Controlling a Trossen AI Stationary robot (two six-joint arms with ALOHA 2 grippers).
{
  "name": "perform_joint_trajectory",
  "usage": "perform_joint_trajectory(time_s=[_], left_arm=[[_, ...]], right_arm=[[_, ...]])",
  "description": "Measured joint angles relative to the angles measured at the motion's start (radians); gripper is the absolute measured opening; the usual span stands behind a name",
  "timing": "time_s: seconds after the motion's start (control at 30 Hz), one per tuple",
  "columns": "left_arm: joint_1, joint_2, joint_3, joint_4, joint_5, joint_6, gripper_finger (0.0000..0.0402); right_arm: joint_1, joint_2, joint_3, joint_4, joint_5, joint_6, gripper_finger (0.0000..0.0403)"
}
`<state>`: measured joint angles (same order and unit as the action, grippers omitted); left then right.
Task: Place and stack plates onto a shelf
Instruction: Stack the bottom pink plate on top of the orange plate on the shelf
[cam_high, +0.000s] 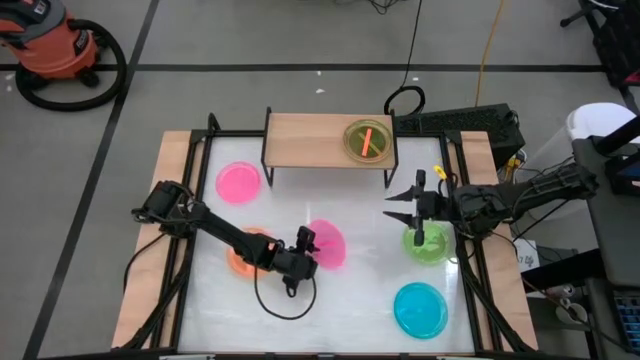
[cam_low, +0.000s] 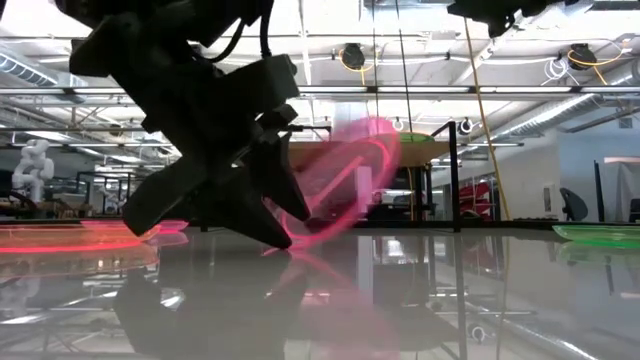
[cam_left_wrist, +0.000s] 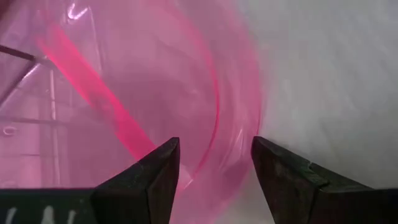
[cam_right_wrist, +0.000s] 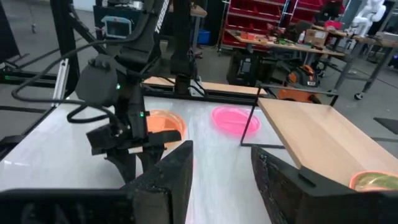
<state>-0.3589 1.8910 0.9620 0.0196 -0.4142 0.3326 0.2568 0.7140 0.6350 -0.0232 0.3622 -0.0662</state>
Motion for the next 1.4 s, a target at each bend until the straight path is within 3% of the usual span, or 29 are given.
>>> perform_joint_trajectory(time_s=[1.0,1.13,1.4], left_arm=[[0.012,0.016,0.026,-0.054,0.002,-0.026,0.0207],[0.012,0.053,0.027,-0.020,0.000,-0.005,0.0176],[0.000,0.056,0.025,0.013,0.012,0.015,0.0063]], right_arm=[[0.000,0.001,-0.010,0.008,0.002,0.001,0.0144],[0.000,0.001,-0.011,0.014,0.002,0.002,0.0144],[0.000,0.001,-0.011,0.027,0.002,-0.006,0.0144]])
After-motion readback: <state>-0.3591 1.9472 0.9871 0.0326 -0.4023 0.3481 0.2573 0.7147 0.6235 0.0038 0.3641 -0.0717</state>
